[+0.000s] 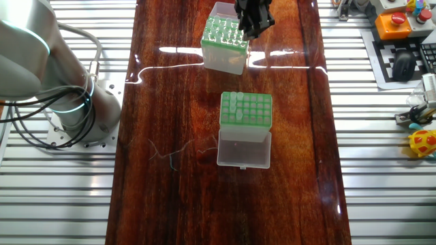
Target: Transfer all large pipette tips from one holder to another
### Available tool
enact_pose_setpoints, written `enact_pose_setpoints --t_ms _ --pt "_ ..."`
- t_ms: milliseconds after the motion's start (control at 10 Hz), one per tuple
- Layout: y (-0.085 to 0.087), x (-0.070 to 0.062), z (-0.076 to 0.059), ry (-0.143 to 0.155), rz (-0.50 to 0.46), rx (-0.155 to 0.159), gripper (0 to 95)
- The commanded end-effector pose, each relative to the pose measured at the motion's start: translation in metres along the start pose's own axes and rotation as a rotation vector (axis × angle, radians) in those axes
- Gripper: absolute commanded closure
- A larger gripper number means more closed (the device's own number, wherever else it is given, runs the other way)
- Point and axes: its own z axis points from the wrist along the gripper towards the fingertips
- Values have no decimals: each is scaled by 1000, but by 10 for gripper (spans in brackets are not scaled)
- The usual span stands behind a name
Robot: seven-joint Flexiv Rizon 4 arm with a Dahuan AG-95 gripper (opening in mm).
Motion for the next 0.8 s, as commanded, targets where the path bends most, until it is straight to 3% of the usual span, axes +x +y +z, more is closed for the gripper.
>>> enact_pose_setpoints --t_ms 100,800 --pt "0 0 0 -1 -2 1 760" --pt "4 -3 4 0 -16 -7 760"
